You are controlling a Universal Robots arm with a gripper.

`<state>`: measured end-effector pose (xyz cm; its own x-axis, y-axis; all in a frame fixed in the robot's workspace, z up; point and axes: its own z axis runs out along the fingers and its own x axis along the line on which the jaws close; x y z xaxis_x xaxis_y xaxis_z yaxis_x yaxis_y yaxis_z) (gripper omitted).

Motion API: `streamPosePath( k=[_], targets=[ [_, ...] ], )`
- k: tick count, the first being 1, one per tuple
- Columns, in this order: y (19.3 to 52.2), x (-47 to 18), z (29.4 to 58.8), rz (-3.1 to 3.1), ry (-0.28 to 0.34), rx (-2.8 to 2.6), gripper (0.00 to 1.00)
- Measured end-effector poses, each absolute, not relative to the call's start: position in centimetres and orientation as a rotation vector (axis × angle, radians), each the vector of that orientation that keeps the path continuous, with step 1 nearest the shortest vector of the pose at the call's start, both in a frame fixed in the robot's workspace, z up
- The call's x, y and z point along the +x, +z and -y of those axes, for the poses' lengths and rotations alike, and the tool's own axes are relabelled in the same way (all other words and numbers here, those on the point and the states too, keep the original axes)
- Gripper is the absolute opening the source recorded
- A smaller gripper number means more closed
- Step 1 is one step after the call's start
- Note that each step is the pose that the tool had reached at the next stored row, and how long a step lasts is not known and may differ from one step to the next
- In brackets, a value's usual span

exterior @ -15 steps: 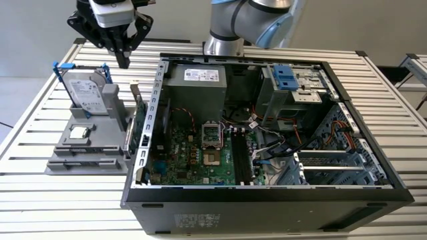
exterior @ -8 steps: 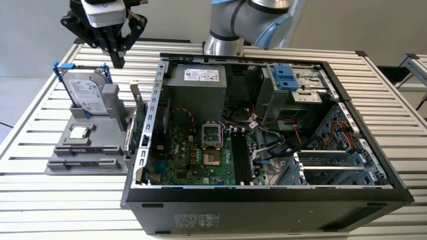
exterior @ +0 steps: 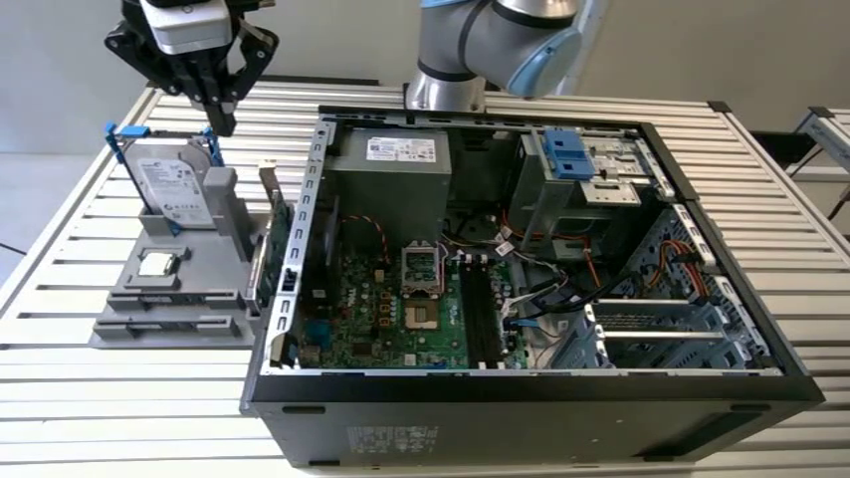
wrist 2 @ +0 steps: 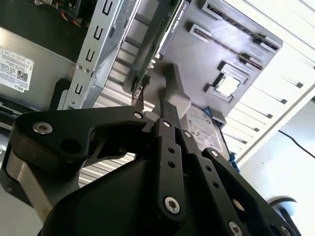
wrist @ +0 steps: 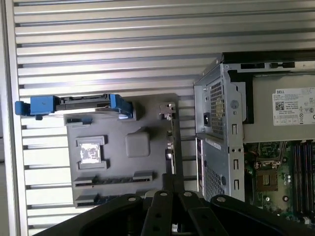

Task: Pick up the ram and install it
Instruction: 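Reach for the ram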

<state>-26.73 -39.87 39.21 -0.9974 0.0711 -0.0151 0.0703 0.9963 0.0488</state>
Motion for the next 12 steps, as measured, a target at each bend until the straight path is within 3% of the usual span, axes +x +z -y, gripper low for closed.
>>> streamPosePath(
  k=[12],
  targets=[
    [39.2, -28.2, 39.9, -3.122, 0.075, 0.11, 0.0]
  ],
)
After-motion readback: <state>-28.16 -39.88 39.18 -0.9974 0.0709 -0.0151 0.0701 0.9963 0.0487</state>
